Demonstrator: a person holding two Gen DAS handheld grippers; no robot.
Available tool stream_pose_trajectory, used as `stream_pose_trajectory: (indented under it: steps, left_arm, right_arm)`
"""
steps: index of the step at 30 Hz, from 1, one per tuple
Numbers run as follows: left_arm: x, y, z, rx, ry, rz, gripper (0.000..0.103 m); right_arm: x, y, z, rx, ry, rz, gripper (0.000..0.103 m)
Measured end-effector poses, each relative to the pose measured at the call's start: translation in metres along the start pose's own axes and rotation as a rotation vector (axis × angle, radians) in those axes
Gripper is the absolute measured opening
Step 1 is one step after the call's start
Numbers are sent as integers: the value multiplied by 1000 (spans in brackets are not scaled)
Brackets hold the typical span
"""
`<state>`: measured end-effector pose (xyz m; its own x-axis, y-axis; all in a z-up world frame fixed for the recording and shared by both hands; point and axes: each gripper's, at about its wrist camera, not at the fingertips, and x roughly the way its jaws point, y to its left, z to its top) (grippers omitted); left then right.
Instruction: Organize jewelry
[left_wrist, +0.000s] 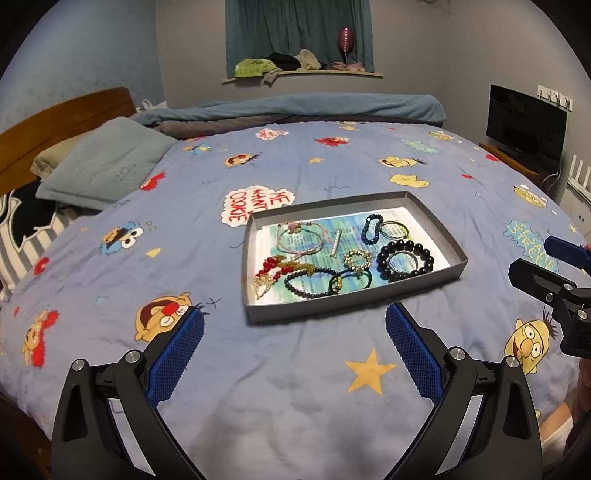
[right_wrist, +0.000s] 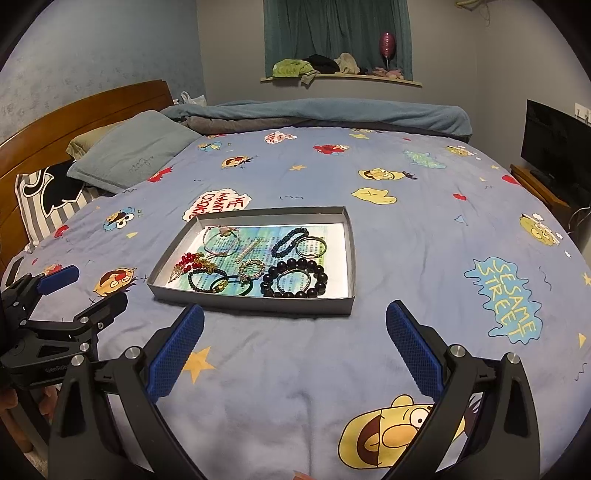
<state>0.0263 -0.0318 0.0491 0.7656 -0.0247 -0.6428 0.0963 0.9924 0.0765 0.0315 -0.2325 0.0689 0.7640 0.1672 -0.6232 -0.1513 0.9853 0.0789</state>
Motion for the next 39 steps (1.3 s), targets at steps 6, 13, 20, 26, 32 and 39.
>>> stream_pose_trajectory:
  steps: [6,13,20,26,32,39]
  left_arm:
    - [1,0,-1,-1,5,-4,98]
    - [1,0,-1,0,6,-3,98]
    - [2,-1,-2,-1,9,-7,98]
    - [2,-3,-2,-2,8,-9,98]
    - [3,-3,-2,1,8,-8,98]
    - [3,-3,-2,1,9,-8,98]
  right_arm:
    - [1,0,0,-1,2,0,97]
    - [2,1,-1,-3,5,3,97]
    - [3,1,-2,-3,9,2,97]
    - [3,1,-2,-5,9,1,97]
    - [2,0,-2,-8,7,-1,97]
    - [3,-1,-2,-9,8,-2,97]
